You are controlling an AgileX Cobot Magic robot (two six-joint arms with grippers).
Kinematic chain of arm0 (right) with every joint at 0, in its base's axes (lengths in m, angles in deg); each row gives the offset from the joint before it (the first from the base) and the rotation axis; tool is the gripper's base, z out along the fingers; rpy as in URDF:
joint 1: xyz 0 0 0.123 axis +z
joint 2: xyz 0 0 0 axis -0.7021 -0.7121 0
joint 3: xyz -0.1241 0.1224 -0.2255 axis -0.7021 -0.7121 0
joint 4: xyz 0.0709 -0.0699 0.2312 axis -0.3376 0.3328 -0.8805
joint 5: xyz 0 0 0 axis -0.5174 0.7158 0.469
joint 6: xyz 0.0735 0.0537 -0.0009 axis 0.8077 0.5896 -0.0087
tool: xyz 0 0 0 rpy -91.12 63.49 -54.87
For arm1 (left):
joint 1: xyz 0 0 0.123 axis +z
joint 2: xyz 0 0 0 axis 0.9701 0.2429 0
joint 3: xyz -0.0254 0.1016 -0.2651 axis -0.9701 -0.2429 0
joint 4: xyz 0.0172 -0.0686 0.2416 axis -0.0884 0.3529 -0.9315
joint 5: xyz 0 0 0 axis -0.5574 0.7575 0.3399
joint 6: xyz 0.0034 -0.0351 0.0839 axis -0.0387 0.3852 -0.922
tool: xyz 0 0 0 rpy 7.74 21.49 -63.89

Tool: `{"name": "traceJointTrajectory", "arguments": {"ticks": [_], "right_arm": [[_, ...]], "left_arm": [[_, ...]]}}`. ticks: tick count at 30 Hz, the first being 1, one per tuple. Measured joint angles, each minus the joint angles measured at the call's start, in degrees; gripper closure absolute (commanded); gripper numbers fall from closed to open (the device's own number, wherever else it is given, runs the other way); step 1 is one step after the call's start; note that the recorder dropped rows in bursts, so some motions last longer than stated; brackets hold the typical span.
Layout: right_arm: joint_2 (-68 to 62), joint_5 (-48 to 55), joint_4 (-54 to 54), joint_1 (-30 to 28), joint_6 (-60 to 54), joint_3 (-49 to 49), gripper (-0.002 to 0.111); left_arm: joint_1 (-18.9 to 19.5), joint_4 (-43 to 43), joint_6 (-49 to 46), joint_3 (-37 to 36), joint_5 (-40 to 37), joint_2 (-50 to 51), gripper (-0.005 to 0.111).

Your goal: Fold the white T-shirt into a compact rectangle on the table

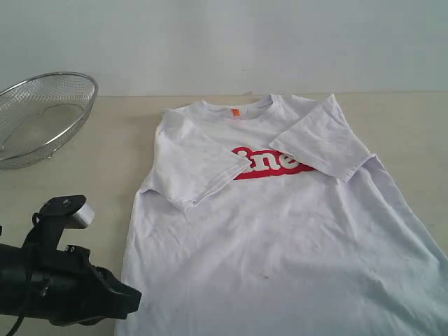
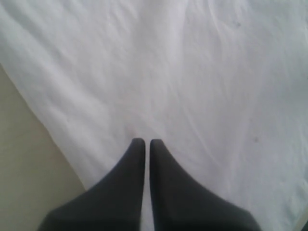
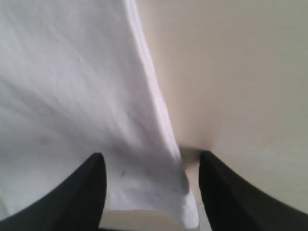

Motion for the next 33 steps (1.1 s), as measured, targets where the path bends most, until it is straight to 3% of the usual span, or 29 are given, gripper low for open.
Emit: {"name": "traceJointTrajectory", "arguments": {"ticks": [10,12,14,15,21,28,33], "right_arm": [[-5.19,7.27,-9.08,-0.37,-4.89,0.32,0.058],[-5.63,7.27,-10.02,-0.37,-5.7,0.06,0.074],[-5.65,6.29,-10.02,-0.37,-6.07,-0.03,0.101],[-5.65,5.61,-10.02,-0.37,-6.21,-0.03,0.108],[-6.21,4.84,-11.3,-0.37,-8.37,1.91,0.108],[-3.11,8.98,-25.71,-0.37,-22.44,5.67,0.108],[2.13,12.34,-29.37,-0.37,-25.19,6.06,0.108]], "left_arm": [[0.0,0.0,-0.37,0.0,0.0,0.0,0.102],[0.0,0.0,-1.08,0.0,0.12,0.0,0.102],[0.0,0.0,-1.44,0.0,0.22,0.0,0.102],[0.0,0.0,-1.54,0.0,0.22,0.0,0.102],[0.0,0.0,-1.67,0.13,0.32,0.0,0.102],[0.0,0.03,-1.67,0.64,0.32,0.0,0.102],[0.0,0.03,-1.77,0.64,0.32,0.0,0.102]]}}
